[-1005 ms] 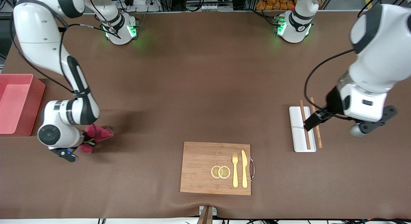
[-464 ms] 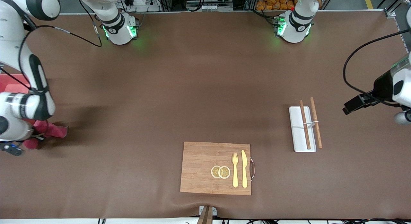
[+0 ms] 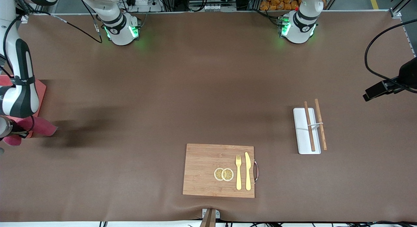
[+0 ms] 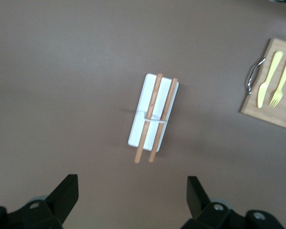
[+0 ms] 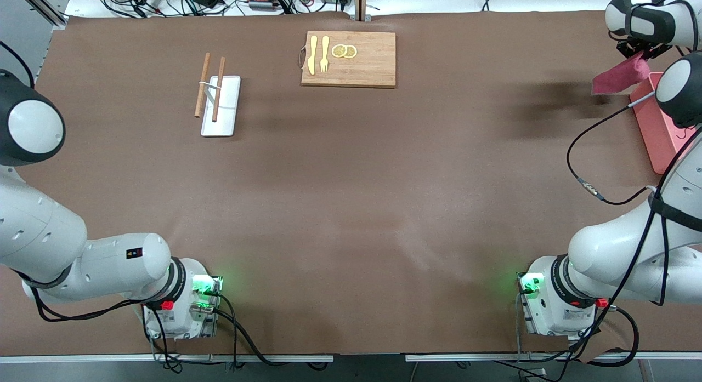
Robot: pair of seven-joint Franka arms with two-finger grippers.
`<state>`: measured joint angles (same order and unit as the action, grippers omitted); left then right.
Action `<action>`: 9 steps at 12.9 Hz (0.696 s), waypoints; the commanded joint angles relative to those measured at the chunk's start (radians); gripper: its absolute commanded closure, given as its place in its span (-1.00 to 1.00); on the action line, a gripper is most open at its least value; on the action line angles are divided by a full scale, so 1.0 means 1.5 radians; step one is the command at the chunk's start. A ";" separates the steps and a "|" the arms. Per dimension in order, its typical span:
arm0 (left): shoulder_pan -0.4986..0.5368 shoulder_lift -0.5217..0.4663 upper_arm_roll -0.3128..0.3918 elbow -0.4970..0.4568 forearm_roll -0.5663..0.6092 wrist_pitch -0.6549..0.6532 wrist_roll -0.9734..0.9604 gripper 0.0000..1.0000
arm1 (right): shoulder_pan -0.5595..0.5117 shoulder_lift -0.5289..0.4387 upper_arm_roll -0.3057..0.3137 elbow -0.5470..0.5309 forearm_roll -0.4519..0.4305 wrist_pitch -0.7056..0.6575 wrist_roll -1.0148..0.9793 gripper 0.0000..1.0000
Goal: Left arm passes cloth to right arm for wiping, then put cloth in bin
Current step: 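Carry the cloth with the right gripper toward the pink bin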
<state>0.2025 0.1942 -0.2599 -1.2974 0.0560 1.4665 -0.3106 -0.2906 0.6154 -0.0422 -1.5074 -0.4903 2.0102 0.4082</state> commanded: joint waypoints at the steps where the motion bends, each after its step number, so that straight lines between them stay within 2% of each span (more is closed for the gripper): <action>1: 0.016 -0.023 -0.008 -0.024 -0.010 -0.013 0.013 -1.00 | -0.019 0.041 0.002 -0.006 -0.008 0.045 0.010 1.00; 3: 0.016 -0.023 -0.007 -0.024 -0.010 -0.030 0.014 -1.00 | -0.011 0.061 0.004 -0.011 -0.001 0.051 0.011 1.00; 5: 0.020 -0.023 -0.007 -0.024 -0.010 -0.033 0.014 -1.00 | 0.014 0.076 0.004 -0.018 0.070 0.070 0.010 1.00; 9: 0.019 -0.023 -0.006 -0.031 -0.009 -0.041 0.015 -1.00 | 0.138 0.093 0.004 -0.023 0.214 0.084 0.050 1.00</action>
<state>0.2151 0.1879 -0.2603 -1.3158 0.0559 1.4148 -0.3084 -0.1754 0.7573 -0.0278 -1.5409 -0.2556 2.1367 0.4299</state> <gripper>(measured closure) 0.000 0.960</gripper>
